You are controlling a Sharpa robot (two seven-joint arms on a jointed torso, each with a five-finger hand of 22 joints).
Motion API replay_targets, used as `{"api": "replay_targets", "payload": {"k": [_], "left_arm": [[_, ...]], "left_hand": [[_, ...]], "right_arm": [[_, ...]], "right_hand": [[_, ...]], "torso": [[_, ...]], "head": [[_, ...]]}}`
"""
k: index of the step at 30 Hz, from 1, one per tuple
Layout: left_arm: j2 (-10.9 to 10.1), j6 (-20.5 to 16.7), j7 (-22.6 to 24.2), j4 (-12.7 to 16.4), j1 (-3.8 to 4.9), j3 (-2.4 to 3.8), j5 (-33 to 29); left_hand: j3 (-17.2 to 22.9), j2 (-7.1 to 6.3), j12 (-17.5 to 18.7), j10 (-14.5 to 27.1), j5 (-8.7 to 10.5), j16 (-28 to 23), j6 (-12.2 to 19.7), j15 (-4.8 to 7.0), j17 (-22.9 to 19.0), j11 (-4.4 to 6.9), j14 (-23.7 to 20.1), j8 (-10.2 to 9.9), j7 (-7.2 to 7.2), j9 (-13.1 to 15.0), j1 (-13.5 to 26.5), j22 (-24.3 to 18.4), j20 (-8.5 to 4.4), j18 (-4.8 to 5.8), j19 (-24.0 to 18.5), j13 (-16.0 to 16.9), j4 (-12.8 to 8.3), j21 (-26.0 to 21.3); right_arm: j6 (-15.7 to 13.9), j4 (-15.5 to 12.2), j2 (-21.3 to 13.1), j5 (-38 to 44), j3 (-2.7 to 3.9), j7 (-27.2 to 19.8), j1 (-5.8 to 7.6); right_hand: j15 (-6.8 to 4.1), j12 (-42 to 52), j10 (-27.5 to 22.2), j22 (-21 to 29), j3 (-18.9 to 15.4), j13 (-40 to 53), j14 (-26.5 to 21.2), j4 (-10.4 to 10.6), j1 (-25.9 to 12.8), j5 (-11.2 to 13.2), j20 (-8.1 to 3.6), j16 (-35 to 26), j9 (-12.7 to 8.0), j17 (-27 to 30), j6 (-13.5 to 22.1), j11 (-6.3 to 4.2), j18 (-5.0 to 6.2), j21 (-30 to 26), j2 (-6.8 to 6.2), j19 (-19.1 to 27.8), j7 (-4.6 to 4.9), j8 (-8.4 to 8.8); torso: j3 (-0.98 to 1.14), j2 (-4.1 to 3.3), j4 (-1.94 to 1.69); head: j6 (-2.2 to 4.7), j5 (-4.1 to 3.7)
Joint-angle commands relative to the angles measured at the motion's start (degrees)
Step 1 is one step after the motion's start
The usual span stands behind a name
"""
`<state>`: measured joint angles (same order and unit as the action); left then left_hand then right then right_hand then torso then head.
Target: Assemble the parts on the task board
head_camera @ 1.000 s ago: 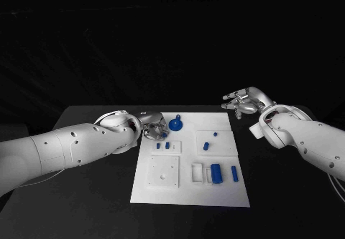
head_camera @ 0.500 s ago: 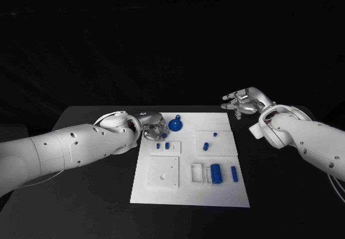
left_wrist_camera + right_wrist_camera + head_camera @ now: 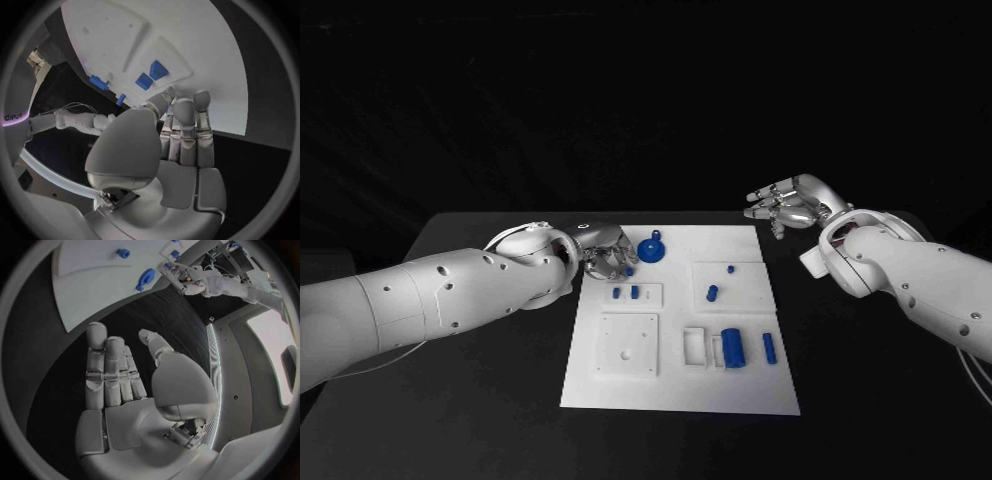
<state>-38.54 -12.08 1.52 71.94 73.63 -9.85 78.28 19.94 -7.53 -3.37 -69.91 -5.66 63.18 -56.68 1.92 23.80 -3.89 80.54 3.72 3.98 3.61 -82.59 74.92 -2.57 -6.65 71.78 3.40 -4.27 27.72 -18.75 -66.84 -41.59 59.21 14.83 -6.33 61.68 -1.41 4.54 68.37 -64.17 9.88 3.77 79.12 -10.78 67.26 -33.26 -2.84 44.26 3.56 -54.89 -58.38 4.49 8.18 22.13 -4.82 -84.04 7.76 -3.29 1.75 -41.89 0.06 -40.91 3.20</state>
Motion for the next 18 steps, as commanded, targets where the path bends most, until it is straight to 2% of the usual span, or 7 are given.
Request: {"api": "replay_targets", "payload": {"k": [1,8,11,13,15,18], "left_arm": [[-0.1,-0.4,-0.2,-0.3,-0.02,0.11,-0.7],[-0.5,0.1,-0.5,-1.4,-0.01,0.22,-1.0],[-0.8,0.2,-0.5,-1.9,0.00,0.33,-1.3],[-1.0,0.0,-0.4,-2.4,0.01,0.60,-1.8],[-1.2,-0.6,-0.1,-2.8,0.01,0.89,-2.6],[-1.5,-2.7,1.3,-3.8,0.07,1.68,-6.3]], "left_hand": [[-0.4,-0.61,0.1,0.6,0.36,-0.3,0.1,-0.31,-0.1,0.00,-0.4,-0.2,0.10,-0.1,0.1,0.9,0.01,-0.57,0.0,0.0,0.3,-0.3],[-0.6,-0.84,0.1,1.0,0.19,-0.5,-0.4,-0.37,-0.1,-0.15,-0.4,-0.2,0.27,0.0,-0.6,0.9,0.02,-0.57,0.0,0.0,0.4,-0.6],[-0.4,-0.83,0.1,1.1,-0.13,-0.6,-0.9,-0.37,-0.1,-0.18,-0.5,-0.1,0.37,0.0,-0.9,1.0,0.02,-0.60,0.0,0.0,0.3,-0.7],[-0.2,-0.74,0.1,0.9,-0.50,-0.6,-1.5,-0.37,-0.1,-0.16,-0.5,-0.1,0.74,0.0,-1.0,1.1,0.02,-0.64,0.0,0.0,0.3,-0.7],[0.3,-0.55,0.1,0.7,-0.67,-1.0,-2.1,-0.32,-0.3,-0.12,-0.8,0.0,1.01,0.0,-1.0,1.1,0.00,-0.65,-0.2,0.0,0.2,-0.7],[1.2,-0.16,0.1,-0.1,-0.82,-2.4,-3.6,-0.16,-0.9,0.11,-1.4,-0.1,1.78,0.0,-1.1,1.0,-0.11,-0.57,-0.8,0.0,0.1,-1.0]], "right_arm": [[1.8,-0.1,-0.1,0.8,0.03,0.5,-0.03],[3.3,-0.7,-0.5,2.0,0.03,1.2,-0.12],[4.4,-1.3,-0.9,3.2,0.03,1.6,-0.35],[5.1,-1.9,-1.2,4.3,0.03,1.8,-0.56],[5.5,-2.5,-1.5,5.4,0.03,2.0,-0.72],[6.0,-3.7,-2.1,7.8,0.03,2.4,-1.00]], "right_hand": [[0.45,0.1,-0.1,0.0,-0.1,-0.1,-0.1,-0.7,0.3,0.8,0.50,0.3,0.1,0.0,0.2,0.07,2.64,0.2,-0.25,-2.2,0.22,-0.29],[0.50,0.5,-0.5,-0.5,-1.2,-0.1,-0.1,-3.3,0.1,2.1,0.67,1.3,0.1,0.4,0.2,0.12,2.95,2.2,0.88,-2.3,0.25,-0.28],[0.40,0.5,-0.1,-0.7,-1.0,-0.1,0.0,-4.3,0.2,2.3,0.58,1.5,0.1,0.5,0.0,-0.03,2.87,3.0,1.20,-2.3,0.16,-0.28],[0.17,0.6,0.6,-1.0,-0.6,-0.1,0.1,-4.7,0.3,2.3,0.46,1.6,0.1,0.6,-0.3,-0.28,2.75,3.9,1.48,-2.4,0.03,-0.32],[-0.25,0.5,2.1,-1.4,0.5,-0.2,0.4,-5.3,0.7,2.8,0.19,1.8,0.4,0.6,-2.1,-0.85,2.55,5.0,1.96,-2.5,-0.56,-0.61],[-0.64,-0.7,4.1,-1.8,2.9,-0.2,0.8,-5.5,0.7,3.4,-0.24,1.9,0.5,0.7,-4.2,-1.38,2.16,6.2,1.86,-2.5,-1.08,-0.39]], "torso": [[0.02,0.03,0.01],[0.05,0.02,-0.01],[0.01,0.03,0.00],[0.01,0.01,0.01],[0.00,0.02,0.01],[0.02,0.04,0.02]], "head": [[0.11,-0.06],[0.23,-0.14],[0.47,-0.35],[0.65,-0.56],[0.81,-0.95],[1.13,-1.63]]}}
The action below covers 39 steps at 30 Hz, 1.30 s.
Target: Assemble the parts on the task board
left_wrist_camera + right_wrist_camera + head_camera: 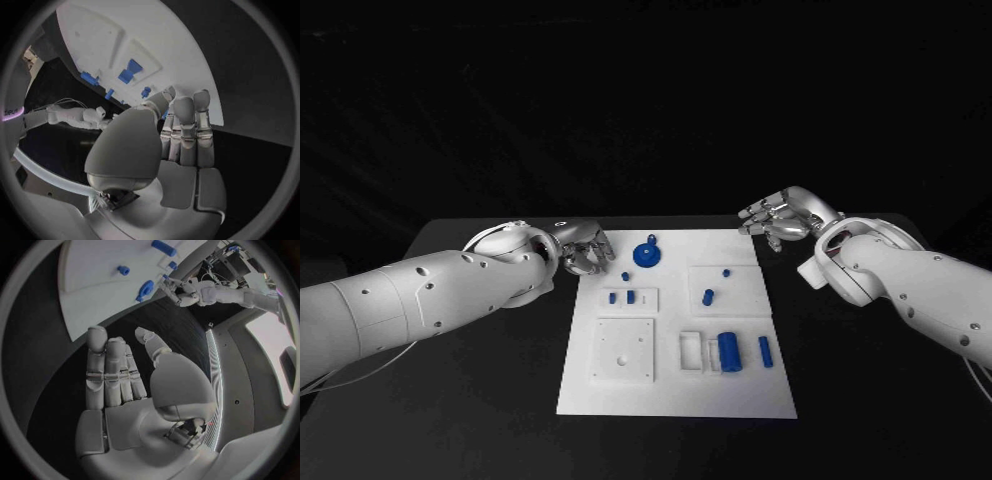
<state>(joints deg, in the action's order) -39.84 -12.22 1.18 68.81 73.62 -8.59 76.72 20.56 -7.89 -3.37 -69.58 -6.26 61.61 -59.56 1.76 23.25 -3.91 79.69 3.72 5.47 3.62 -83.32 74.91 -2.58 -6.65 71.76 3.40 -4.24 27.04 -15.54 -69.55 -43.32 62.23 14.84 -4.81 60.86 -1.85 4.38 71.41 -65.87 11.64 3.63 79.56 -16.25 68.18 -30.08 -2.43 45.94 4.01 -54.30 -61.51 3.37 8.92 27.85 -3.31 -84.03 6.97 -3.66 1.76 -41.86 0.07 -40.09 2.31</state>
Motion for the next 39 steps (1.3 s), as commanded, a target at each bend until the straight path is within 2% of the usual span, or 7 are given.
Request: {"api": "replay_targets", "payload": {"k": [1,3,7,11,14,19,39], "left_arm": [[-0.3,-3.5,2.4,-1.1,0.13,0.64,-6.6],[-0.6,-5.5,4.0,-1.7,0.33,1.02,-11.5],[-1.2,-8.5,7.1,-2.2,0.85,1.39,-24.8],[-1.9,-8.9,10.3,-1.8,1.22,1.58,-40.0],[-2.5,-8.9,12.7,-0.9,1.37,1.65,-47.9],[-3.2,-8.5,14.8,0.6,1.45,1.67,-54.1],[-3.7,-8.9,18.2,2.7,1.48,1.67,-56.3]], "left_hand": [[0.8,0.37,0.1,-0.4,-0.27,-2.6,-1.2,-0.06,-1.1,-0.02,-1.6,-0.2,0.97,0.0,0.1,0.8,-0.04,-0.46,-1.6,0.0,0.3,-1.0],[0.2,0.39,0.1,-0.2,2.80,-7.3,-1.4,-0.16,-3.1,-0.05,-3.1,-0.1,0.80,0.0,1.5,-0.7,0.34,-0.03,-3.3,0.0,1.4,-3.4],[-2.2,0.35,0.1,-0.8,3.18,-16.9,-1.8,-0.56,-6.9,-0.11,-4.3,-0.1,1.25,0.0,2.5,-5.5,0.73,1.21,-4.9,0.0,3.0,-9.4],[-2.3,1.28,0.1,-4.8,0.54,-32.2,-2.9,-2.47,-12.8,0.43,-10.2,-0.2,1.46,0.0,2.3,-11.8,2.31,3.03,-10.8,0.0,3.3,-17.7],[-2.5,1.65,0.0,-2.5,-0.66,-47.0,-2.7,-4.18,-17.3,-0.55,-7.8,-0.2,1.73,0.0,2.2,-18.2,3.72,3.22,-11.1,0.0,2.6,-23.5],[-2.0,1.65,0.1,0.1,-0.68,-55.8,-2.4,-5.91,-18.3,-1.53,-8.0,-0.1,1.79,0.0,2.5,-23.8,5.65,2.81,-14.0,0.0,2.1,-23.4],[-3.0,2.12,0.1,0.7,0.30,-58.1,-1.9,-6.76,-18.2,-1.89,-9.1,-0.1,2.10,0.0,3.0,-36.0,6.48,2.68,-13.1,0.0,1.1,-23.2]], "right_arm": [[3.0,-1.4,-0.5,5.8,0.02,1.1,-0.28],[3.3,-2.3,-0.9,8.1,0.02,1.6,-0.42],[4.1,-3.9,-1.5,12.5,0.02,2.8,-0.82],[5.7,-5.4,-2.1,16.7,0.02,6.1,-1.21],[5.8,-6.9,-2.4,21.2,0.02,8.6,-1.65],[6.3,-8.8,-2.5,26.4,0.01,11.3,-2.15],[7.9,-12.0,-1.3,35.4,-0.40,16.5,-3.09]], "right_hand": [[-0.28,-0.7,1.5,-0.2,1.8,0.0,0.4,0.0,-0.3,0.4,-0.75,0.2,0.1,0.1,-1.4,-0.35,1.31,0.7,0.20,-2.5,-0.36,0.03],[-0.45,-0.7,2.2,-0.3,2.6,0.0,0.5,0.0,-0.2,0.4,-0.93,0.2,0.1,0.1,-2.0,-0.58,1.13,1.1,-0.04,-2.5,-0.56,0.02],[-0.66,-0.6,3.1,-0.3,3.6,0.0,0.6,0.1,-0.1,0.7,-1.15,0.2,0.1,0.1,-2.9,-0.92,0.91,1.4,-0.28,-2.5,-0.88,-0.03],[-0.76,-0.7,3.5,0.0,4.1,0.1,0.6,0.3,-0.3,2.8,-1.31,0.1,0.1,0.1,-3.2,-1.08,0.61,1.3,-0.36,-2.5,-1.01,0.03],[-0.78,-0.7,3.7,0.3,5.7,0.1,0.7,0.5,-0.5,4.7,-1.39,0.0,0.1,0.1,-3.4,-1.15,0.34,1.4,-0.97,-2.5,-1.08,0.03],[-0.75,-0.7,3.9,0.5,6.2,0.1,0.9,0.8,-0.7,6.7,-1.39,0.0,0.1,0.1,-3.5,-1.19,0.08,1.6,-1.79,-2.5,-1.17,0.03],[-0.65,-0.6,3.6,2.0,6.7,0.1,1.1,5.0,0.5,12.4,-1.37,-0.2,0.0,0.3,-2.7,-1.04,-0.35,2.2,-5.08,-2.5,-1.08,0.03]], "torso": [[0.03,0.01,-0.01],[0.06,0.04,-0.02],[0.02,0.05,0.00],[-0.04,0.02,0.05],[-0.11,0.02,0.14],[-0.02,0.03,-0.06],[-0.17,-0.05,-0.04]], "head": [[0.27,-0.91],[0.60,-1.27],[0.71,-1.70],[0.80,-1.97],[0.95,-1.81],[0.93,-2.00],[0.77,-1.94]]}}
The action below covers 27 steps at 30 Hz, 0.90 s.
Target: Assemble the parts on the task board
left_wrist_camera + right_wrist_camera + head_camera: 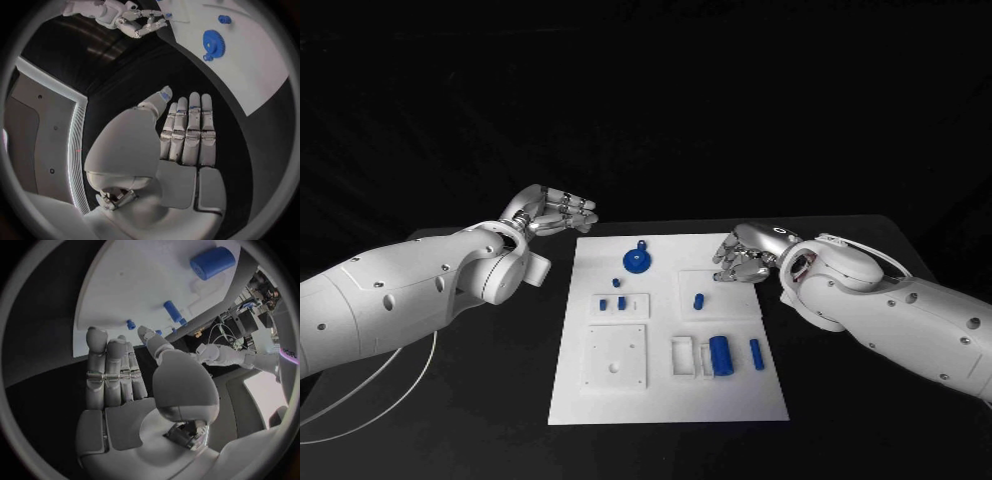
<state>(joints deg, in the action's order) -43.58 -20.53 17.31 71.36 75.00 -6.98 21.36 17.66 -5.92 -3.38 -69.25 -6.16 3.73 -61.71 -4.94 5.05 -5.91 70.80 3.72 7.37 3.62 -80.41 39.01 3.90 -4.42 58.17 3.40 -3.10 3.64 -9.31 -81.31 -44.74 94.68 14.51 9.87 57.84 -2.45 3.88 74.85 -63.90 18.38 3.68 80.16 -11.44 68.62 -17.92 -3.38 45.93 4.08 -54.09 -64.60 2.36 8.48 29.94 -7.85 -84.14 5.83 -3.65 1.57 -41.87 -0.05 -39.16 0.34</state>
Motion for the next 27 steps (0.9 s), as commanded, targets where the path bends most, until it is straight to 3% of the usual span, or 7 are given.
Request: {"api": "replay_targets", "payload": {"k": [1,12,18,23,26,27], "left_arm": [[0.1,-0.6,2.1,0.2,0.10,0.06,-1.0],[0.2,-0.3,2.5,0.3,0.10,0.06,0.3],[0.3,0.3,2.7,0.4,0.10,0.06,0.3],[0.4,0.4,3.0,0.4,0.10,0.06,0.3],[0.4,0.3,3.0,0.4,0.10,0.06,0.3],[0.4,0.3,3.0,0.4,0.10,0.06,0.3]], "left_hand": [[-0.5,0.23,0.2,0.4,0.22,-0.2,0.2,-0.05,0.1,0.08,-0.2,-0.1,0.21,0.0,-0.2,-2.2,0.03,0.44,0.9,-0.1,0.2,0.3],[-0.6,0.09,0.1,0.6,0.27,-0.2,0.4,-0.12,0.1,0.00,-0.4,-0.2,0.26,0.0,-0.3,-3.5,0.01,0.49,1.1,0.0,0.1,0.3],[-0.7,0.08,0.1,0.6,0.28,-0.2,0.4,-0.12,0.1,-0.01,-0.5,-0.1,0.26,0.0,-0.4,-4.0,0.02,0.49,1.2,0.0,0.1,0.4],[-0.8,0.04,0.1,0.8,0.47,-0.2,0.5,-0.16,0.1,-0.08,-0.5,-0.2,0.36,0.0,-0.6,-4.4,0.04,0.51,1.2,0.0,0.0,0.4],[-0.8,0.02,0.1,0.8,0.51,-0.2,0.7,-0.16,0.1,-0.10,-0.5,-0.2,0.41,0.0,-0.7,-4.4,0.03,0.50,1.2,0.0,-0.1,0.4],[-0.8,0.02,0.1,0.8,0.51,-0.2,0.7,-0.16,0.1,-0.10,-0.5,-0.2,0.41,0.0,-0.7,-4.4,0.03,0.50,1.2,0.0,-0.1,0.4]], "right_arm": [[1.9,-0.3,0.2,3.0,-0.15,1.9,-0.07],[2.1,0.2,1.2,4.9,-1.19,2.9,-0.09],[2.1,0.7,1.8,5.5,-1.85,3.3,-0.11],[1.8,0.9,2.2,5.9,-2.40,3.5,-0.13],[1.5,0.8,2.4,6.2,-2.63,3.5,-0.15],[1.4,0.8,2.5,6.3,-2.70,3.5,-0.16]], "right_hand": [[-0.06,-0.2,0.2,0.2,0.0,0.1,0.5,0.5,0.2,0.3,-0.42,-0.2,0.0,0.1,0.4,-0.04,0.05,0.2,-0.67,-2.4,0.05,0.03],[-0.19,-0.1,0.7,0.6,2.2,0.1,0.5,0.9,0.6,2.1,-0.54,-0.2,0.0,0.0,-0.1,-0.24,-0.05,0.6,-0.66,-2.4,-0.10,0.00],[-0.45,-0.1,1.6,0.8,6.5,0.1,0.6,0.7,0.6,3.8,-0.82,-0.2,0.0,0.0,-1.2,-0.60,-0.33,1.0,-0.61,-2.3,-0.31,0.01],[-0.64,0.0,2.3,0.9,9.2,0.2,0.6,0.6,0.9,5.8,-0.97,-0.2,0.1,-0.1,-2.1,-0.88,-0.44,1.2,-0.02,-2.4,-0.47,-0.02],[-0.89,0.2,3.3,0.7,11.1,0.5,0.7,0.6,1.1,7.3,-1.17,-0.2,0.2,-0.1,-3.3,-1.37,-0.68,1.6,0.51,-2.4,-0.80,-0.03],[-1.02,0.2,3.7,0.6,11.9,0.6,0.7,0.5,1.3,9.0,-1.28,-0.2,0.3,-0.2,-3.9,-1.56,-0.77,1.8,0.85,-2.4,-0.96,-0.10]], "torso": [[0.00,-0.03,0.07],[0.12,-0.02,0.04],[0.12,-0.06,0.10],[0.18,-0.03,0.09],[0.19,0.01,0.10],[0.16,0.01,0.11]], "head": [[-0.19,0.06],[-0.61,0.31],[-0.68,0.36],[-0.87,0.58],[-0.93,0.32],[-0.99,0.26]]}}
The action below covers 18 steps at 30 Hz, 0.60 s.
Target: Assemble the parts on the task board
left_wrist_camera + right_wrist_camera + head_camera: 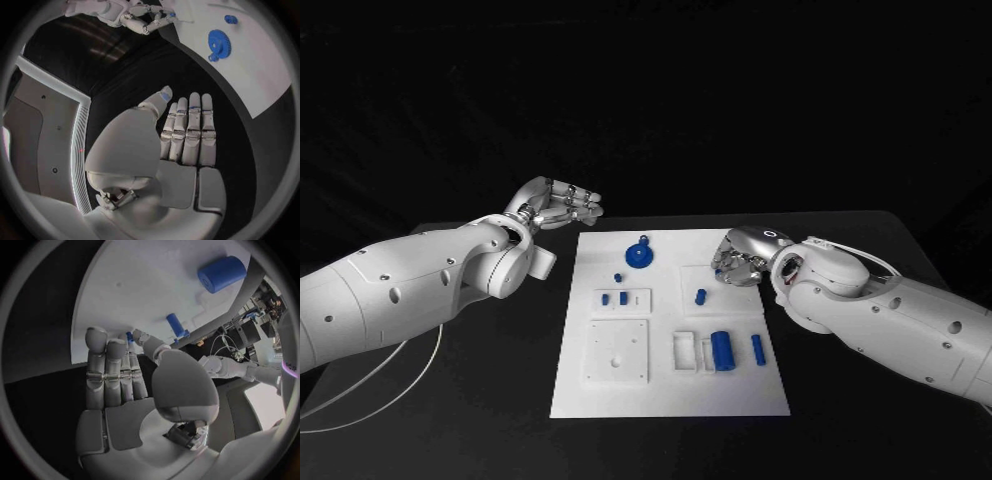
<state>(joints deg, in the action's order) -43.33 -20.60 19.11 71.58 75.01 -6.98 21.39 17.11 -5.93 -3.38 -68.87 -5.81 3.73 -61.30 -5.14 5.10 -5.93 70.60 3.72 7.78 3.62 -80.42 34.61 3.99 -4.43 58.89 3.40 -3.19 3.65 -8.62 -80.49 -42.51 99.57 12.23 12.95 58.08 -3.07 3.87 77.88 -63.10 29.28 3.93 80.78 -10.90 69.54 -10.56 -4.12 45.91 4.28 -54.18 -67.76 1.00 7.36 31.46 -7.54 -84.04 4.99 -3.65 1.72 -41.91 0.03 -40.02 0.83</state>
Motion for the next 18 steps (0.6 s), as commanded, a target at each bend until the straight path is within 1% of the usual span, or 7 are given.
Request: {"api": "replay_targets", "payload": {"k": [1,2,3,6,9,14,18], "left_arm": [[0.2,0.4,1.2,0.1,0.09,0.06,0.3],[0.2,0.4,1.2,0.1,0.09,0.06,0.3],[0.2,0.4,1.2,0.1,0.09,0.06,0.3],[0.2,0.2,1.3,0.1,0.09,0.06,0.3],[0.2,-0.3,1.4,0.1,0.09,0.06,0.2],[0.3,-0.5,1.4,0.0,0.09,0.06,0.0],[0.3,-0.5,1.4,-0.1,0.09,0.06,-0.2]], "left_hand": [[-0.2,0.04,0.1,0.5,0.17,-0.2,0.3,0.02,0.0,-0.11,-0.4,-0.2,0.04,0.0,-0.7,-0.1,-0.04,0.52,0.4,0.0,0.0,0.4],[-0.2,0.05,0.1,0.6,0.17,-0.2,0.4,0.02,0.0,-0.13,-0.4,-0.2,0.05,0.0,-0.7,-0.1,-0.04,0.52,0.4,0.0,0.0,0.4],[-0.2,0.05,0.1,0.6,0.17,-0.2,0.4,0.02,0.0,-0.13,-0.4,-0.2,0.05,0.0,-0.7,-0.1,-0.04,0.52,0.4,0.0,0.0,0.4],[-0.2,0.08,0.1,0.7,0.15,-0.2,0.4,-0.01,0.0,-0.17,-0.5,-0.2,0.07,0.0,-0.8,-0.2,-0.03,0.52,0.4,0.0,0.0,0.4],[-0.3,-0.10,0.1,2.0,0.07,-0.2,0.5,-0.28,-0.1,-0.59,-1.2,-0.1,0.15,0.0,-1.0,-0.2,0.09,0.40,0.3,0.0,-0.2,0.4],[-0.5,-0.02,0.1,2.1,0.06,-0.2,0.4,-0.35,-0.1,-0.64,-1.3,-0.1,0.14,0.0,-1.0,-0.3,0.25,0.23,0.2,0.0,-0.2,0.4],[-0.5,-0.02,0.1,2.1,0.06,-0.2,0.4,-0.35,-0.1,-0.64,-1.3,-0.1,0.14,0.0,-1.0,-0.3,0.25,0.23,0.2,0.0,-0.2,0.4]], "right_arm": [[0.7,0.0,0.3,1.6,-0.47,0.5,-0.40],[0.7,-0.1,0.3,1.7,-0.53,0.5,-0.41],[0.7,-0.1,0.3,2.0,-0.60,0.6,-0.42],[0.9,-0.1,0.4,2.4,-0.73,1.0,-0.43],[1.3,0.0,0.5,2.8,-0.83,1.4,-0.44],[1.7,0.0,0.7,3.3,-1.04,1.8,-0.45],[1.6,-0.1,0.8,3.9,-1.17,2.2,-0.45]], "right_hand": [[-0.47,0.2,0.9,-0.2,1.7,0.4,0.1,0.0,0.3,1.8,-0.64,-0.2,0.1,-0.1,-1.2,-0.30,0.26,0.5,0.44,-2.5,-0.21,-0.05],[-0.55,0.1,1.2,-0.3,2.8,0.5,0.1,0.1,0.0,1.9,-0.79,-0.2,0.1,-0.2,-1.6,-0.39,0.10,0.7,0.20,-2.5,-0.28,-0.01],[-0.68,0.2,1.6,-0.4,3.7,0.6,0.1,0.0,0.1,1.3,-0.89,-0.2,0.1,-0.2,-2.2,-0.48,0.03,0.9,0.32,-2.5,-0.33,-0.07],[-0.79,0.1,2.2,-0.7,5.6,0.8,0.2,-0.3,-0.2,1.0,-1.04,-0.2,0.1,-0.3,-2.9,-0.65,-0.14,1.3,0.22,-2.4,-0.49,-0.02],[-0.86,0.1,2.6,-0.8,5.7,0.8,0.2,-0.1,-0.5,1.0,-1.10,-0.3,0.2,-0.4,-3.4,-0.73,-0.16,1.3,0.28,-2.4,-0.65,-0.07],[-0.90,0.0,2.8,-0.9,5.9,0.7,0.2,-0.4,-0.6,0.2,-1.15,-0.3,0.3,-0.4,-4.0,-0.80,-0.23,1.4,0.27,-2.4,-0.76,-0.08],[-0.85,0.0,2.9,-1.0,6.4,0.7,0.1,-1.0,-0.6,-1.9,-1.15,-0.4,0.2,-0.5,-4.3,-0.73,-0.27,1.4,0.25,-2.3,-0.73,-0.05]], "torso": [[0.02,0.03,0.04],[0.02,0.03,0.04],[-0.01,0.00,0.04],[-0.01,0.00,0.01],[-0.01,0.01,0.02],[-0.02,0.03,0.05],[-0.03,0.02,0.02]], "head": [[-0.07,-0.28],[-0.07,-0.28],[-0.16,-0.29],[-0.19,-0.31],[-0.12,-0.40],[-0.13,-0.37],[-0.26,-0.34]]}}
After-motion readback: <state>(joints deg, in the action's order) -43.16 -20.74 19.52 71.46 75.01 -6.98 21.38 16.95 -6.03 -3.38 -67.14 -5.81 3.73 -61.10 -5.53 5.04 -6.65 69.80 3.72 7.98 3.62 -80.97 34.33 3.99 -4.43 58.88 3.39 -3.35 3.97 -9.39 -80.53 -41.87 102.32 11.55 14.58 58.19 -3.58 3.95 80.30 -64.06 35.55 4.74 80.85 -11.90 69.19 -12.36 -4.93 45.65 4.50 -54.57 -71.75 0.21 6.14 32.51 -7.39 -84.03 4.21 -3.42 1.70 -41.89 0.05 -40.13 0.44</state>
